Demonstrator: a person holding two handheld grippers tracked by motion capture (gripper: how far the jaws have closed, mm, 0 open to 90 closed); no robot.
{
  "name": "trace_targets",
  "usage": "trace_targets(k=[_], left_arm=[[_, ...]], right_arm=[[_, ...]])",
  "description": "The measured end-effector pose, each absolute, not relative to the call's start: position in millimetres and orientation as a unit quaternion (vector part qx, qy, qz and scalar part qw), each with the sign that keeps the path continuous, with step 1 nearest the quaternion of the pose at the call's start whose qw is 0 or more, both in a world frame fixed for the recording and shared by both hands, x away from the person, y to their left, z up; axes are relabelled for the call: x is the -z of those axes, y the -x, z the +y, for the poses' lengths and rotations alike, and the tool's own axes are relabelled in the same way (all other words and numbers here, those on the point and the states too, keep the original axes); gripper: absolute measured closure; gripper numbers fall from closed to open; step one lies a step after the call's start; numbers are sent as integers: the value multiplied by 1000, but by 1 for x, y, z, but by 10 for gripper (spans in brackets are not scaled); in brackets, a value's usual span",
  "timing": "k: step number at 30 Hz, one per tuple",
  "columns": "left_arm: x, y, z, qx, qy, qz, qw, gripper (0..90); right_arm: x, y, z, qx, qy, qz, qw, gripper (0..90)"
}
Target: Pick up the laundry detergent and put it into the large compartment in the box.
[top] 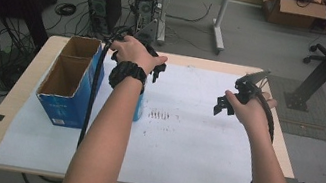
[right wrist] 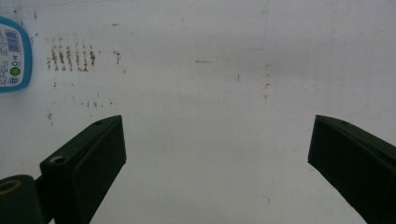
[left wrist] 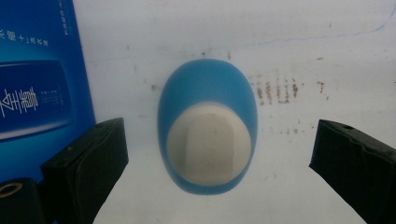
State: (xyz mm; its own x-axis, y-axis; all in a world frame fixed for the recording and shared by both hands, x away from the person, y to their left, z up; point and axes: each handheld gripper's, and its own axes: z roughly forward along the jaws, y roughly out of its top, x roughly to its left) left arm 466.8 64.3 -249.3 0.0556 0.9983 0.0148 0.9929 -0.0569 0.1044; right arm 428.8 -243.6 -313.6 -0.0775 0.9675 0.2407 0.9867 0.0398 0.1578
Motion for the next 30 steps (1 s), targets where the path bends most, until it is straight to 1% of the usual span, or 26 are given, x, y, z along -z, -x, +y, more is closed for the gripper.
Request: trace_targets(k=[30], left_arm=[[288,-468,61,-34,-713,699,28,44]], right_arm=[[326,-429,-245,143,680,-718,38,45]])
